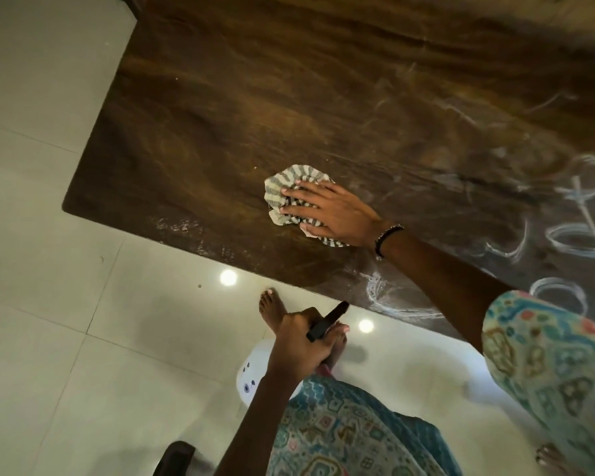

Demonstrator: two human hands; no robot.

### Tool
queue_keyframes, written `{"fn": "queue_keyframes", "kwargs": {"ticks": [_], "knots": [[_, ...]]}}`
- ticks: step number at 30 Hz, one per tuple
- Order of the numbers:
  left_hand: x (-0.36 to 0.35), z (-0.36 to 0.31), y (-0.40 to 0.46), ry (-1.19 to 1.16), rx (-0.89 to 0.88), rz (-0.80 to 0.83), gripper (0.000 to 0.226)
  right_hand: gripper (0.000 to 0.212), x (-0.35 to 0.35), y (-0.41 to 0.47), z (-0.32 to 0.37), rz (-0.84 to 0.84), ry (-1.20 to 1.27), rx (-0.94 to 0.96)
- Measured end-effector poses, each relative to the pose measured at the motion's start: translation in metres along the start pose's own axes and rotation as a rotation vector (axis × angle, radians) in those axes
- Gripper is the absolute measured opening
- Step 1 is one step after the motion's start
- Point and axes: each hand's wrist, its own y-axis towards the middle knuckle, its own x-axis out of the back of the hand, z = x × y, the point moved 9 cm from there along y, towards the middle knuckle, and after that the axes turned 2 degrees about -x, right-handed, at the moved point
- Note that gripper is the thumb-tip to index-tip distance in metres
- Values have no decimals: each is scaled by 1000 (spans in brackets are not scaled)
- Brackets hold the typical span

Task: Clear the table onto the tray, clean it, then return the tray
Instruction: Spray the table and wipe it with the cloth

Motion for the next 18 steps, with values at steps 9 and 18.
{"fn": "queue_keyframes", "kwargs": {"ticks": [9, 18], "knots": [[-5, -10, 1, 67, -7, -34, 36, 48, -6, -11, -1, 2, 19, 29], [38, -15, -7, -157, -31, -270, 25, 52, -27, -69, 65, -94, -1, 40]]}}
